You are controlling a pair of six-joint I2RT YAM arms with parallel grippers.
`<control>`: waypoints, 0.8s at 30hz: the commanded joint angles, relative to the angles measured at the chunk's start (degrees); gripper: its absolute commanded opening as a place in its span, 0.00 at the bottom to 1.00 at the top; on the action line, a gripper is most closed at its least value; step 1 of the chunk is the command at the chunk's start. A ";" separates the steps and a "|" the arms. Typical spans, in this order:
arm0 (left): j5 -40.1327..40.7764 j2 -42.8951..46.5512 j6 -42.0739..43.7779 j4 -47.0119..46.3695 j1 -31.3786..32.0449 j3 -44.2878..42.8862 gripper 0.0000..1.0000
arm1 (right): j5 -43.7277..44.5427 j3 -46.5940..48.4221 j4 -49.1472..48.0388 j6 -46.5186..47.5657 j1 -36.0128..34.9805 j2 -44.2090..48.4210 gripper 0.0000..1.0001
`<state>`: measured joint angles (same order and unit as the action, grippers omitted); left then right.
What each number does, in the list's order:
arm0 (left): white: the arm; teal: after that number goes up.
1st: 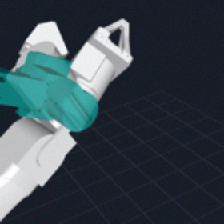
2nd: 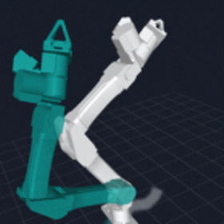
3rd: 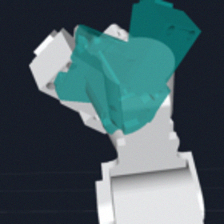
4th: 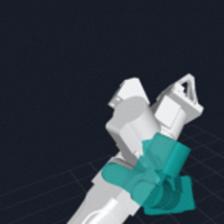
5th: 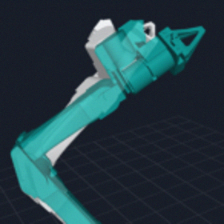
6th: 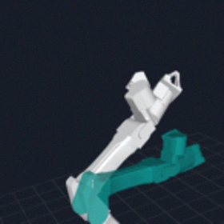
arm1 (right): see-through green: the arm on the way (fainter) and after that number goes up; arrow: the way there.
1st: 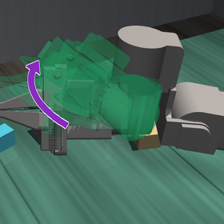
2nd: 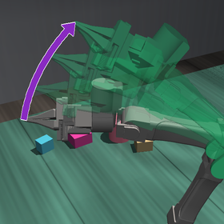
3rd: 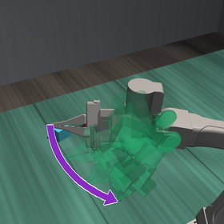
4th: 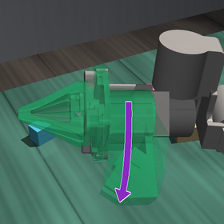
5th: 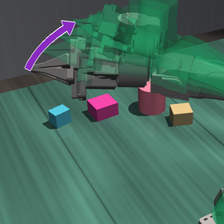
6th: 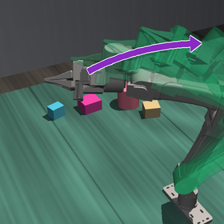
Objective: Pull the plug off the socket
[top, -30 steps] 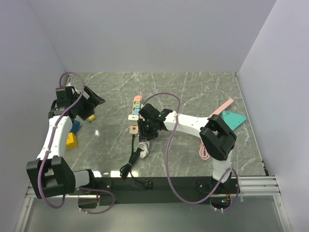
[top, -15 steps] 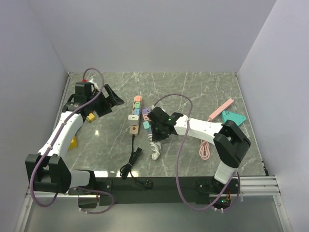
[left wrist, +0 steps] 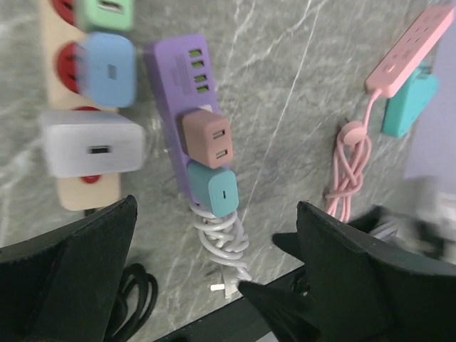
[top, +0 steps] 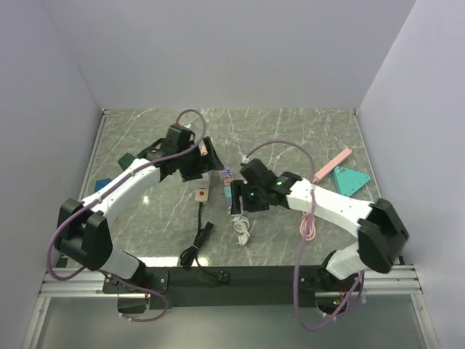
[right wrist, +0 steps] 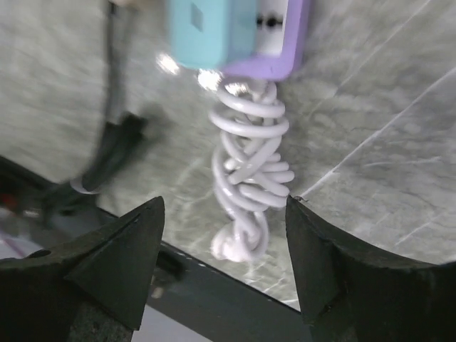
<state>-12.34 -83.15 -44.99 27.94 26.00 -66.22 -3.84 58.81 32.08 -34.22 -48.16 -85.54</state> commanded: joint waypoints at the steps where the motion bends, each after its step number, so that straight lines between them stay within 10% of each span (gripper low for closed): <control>1: 6.87 -2.70 -2.99 1.32 4.75 -4.97 0.99 | 0.23 0.70 -1.49 -2.17 3.33 8.52 0.76; 24: 12.87 -19.59 -3.79 6.95 17.50 -14.12 0.82 | 0.32 -2.73 1.59 -0.41 16.70 16.54 0.77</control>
<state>0.43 -103.28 -47.83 34.92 41.60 -80.38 -3.16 56.55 34.41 -35.31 -32.08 -69.89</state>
